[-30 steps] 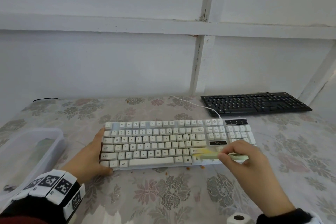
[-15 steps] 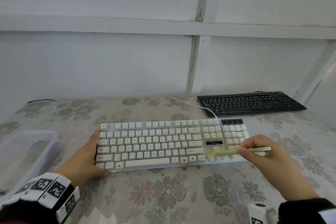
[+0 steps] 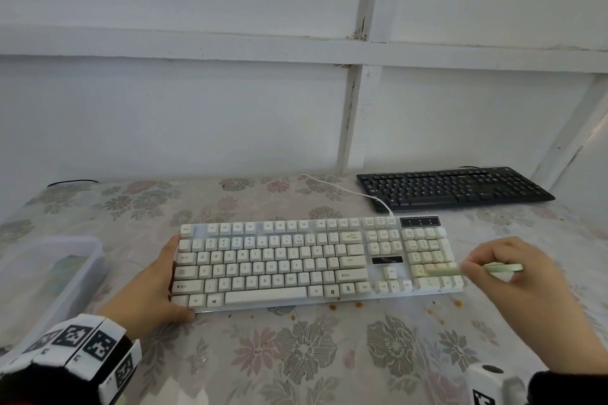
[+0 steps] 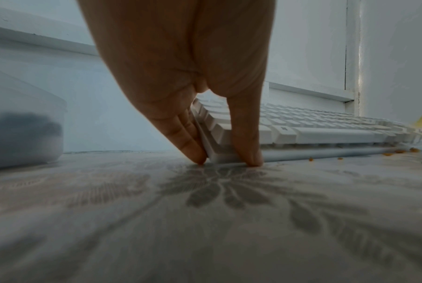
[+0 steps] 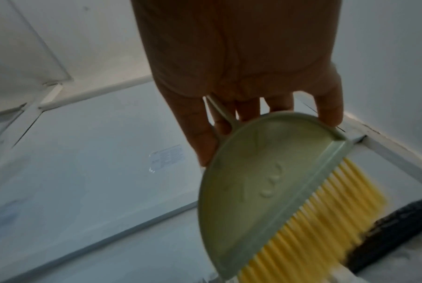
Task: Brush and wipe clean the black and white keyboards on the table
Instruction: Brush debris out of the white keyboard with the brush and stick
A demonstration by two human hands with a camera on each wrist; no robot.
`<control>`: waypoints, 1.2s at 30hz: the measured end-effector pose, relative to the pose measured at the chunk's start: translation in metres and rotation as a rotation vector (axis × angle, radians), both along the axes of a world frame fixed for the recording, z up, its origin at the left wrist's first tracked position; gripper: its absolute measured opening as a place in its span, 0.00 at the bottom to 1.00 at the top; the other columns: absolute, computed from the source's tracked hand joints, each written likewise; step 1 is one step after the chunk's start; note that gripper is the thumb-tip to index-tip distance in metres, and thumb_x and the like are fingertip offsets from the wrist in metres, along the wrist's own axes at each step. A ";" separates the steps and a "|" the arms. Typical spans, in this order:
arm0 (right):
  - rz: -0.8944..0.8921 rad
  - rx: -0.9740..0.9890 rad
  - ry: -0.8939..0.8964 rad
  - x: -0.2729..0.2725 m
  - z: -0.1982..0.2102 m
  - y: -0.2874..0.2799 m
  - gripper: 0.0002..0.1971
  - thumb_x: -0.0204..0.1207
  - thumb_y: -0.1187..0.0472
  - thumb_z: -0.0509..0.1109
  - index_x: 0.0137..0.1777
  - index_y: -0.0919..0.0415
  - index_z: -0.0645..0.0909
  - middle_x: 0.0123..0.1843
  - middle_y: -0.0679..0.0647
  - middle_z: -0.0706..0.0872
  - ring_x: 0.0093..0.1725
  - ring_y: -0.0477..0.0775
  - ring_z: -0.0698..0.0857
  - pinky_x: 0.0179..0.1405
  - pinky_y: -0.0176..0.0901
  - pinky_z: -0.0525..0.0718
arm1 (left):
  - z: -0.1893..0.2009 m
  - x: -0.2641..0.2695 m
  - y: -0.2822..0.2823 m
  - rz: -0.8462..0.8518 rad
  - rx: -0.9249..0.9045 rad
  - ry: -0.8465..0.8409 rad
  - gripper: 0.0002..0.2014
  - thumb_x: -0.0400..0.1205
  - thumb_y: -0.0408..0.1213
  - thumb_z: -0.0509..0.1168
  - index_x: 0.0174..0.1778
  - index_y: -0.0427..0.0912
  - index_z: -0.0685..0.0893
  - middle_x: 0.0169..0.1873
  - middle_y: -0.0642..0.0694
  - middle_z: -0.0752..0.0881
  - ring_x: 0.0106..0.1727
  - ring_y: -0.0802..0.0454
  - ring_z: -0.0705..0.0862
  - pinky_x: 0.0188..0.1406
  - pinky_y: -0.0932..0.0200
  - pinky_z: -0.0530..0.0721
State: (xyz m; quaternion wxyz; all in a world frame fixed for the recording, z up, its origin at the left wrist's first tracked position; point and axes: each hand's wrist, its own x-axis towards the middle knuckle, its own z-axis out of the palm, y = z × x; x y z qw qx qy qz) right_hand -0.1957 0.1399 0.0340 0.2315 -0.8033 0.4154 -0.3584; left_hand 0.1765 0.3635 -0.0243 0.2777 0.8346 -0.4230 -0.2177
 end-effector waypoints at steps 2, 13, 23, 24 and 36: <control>0.038 0.095 -0.092 -0.001 0.004 -0.001 0.12 0.70 0.68 0.75 0.35 0.48 0.84 0.44 0.39 0.83 0.44 0.40 0.79 0.33 0.20 0.71 | 0.000 0.000 0.000 0.006 -0.004 -0.002 0.57 0.63 0.31 0.80 0.68 0.70 0.42 0.52 0.64 0.79 0.48 0.65 0.83 0.38 0.72 0.79; -0.063 0.099 -0.101 -0.025 -0.001 -0.019 0.13 0.69 0.70 0.76 0.33 0.49 0.83 0.43 0.42 0.83 0.44 0.35 0.79 0.32 0.18 0.71 | -0.004 0.004 0.001 0.007 -0.014 0.003 0.58 0.62 0.31 0.80 0.69 0.71 0.42 0.53 0.61 0.81 0.49 0.62 0.84 0.43 0.69 0.81; -0.218 -0.012 -0.015 -0.027 0.013 -0.010 0.29 0.69 0.71 0.75 0.33 0.27 0.79 0.37 0.42 0.79 0.38 0.48 0.78 0.40 0.22 0.70 | -0.004 0.003 0.000 -0.004 -0.010 -0.003 0.58 0.63 0.31 0.80 0.69 0.69 0.42 0.53 0.64 0.78 0.50 0.65 0.82 0.42 0.73 0.78; -0.181 -0.035 -0.040 -0.019 0.018 -0.001 0.26 0.69 0.70 0.75 0.35 0.30 0.80 0.37 0.43 0.79 0.40 0.45 0.79 0.39 0.19 0.70 | -0.004 0.003 -0.001 -0.005 -0.011 -0.005 0.57 0.63 0.31 0.80 0.68 0.69 0.41 0.53 0.66 0.76 0.50 0.67 0.81 0.41 0.74 0.78; 0.515 -0.025 0.100 0.159 -0.027 0.158 0.14 0.64 0.38 0.58 0.47 0.37 0.74 0.45 0.38 0.79 0.50 0.47 0.75 0.54 0.46 0.67 | -0.005 0.005 0.003 -0.071 -0.114 0.099 0.57 0.59 0.42 0.82 0.74 0.69 0.50 0.61 0.60 0.81 0.57 0.65 0.84 0.57 0.60 0.84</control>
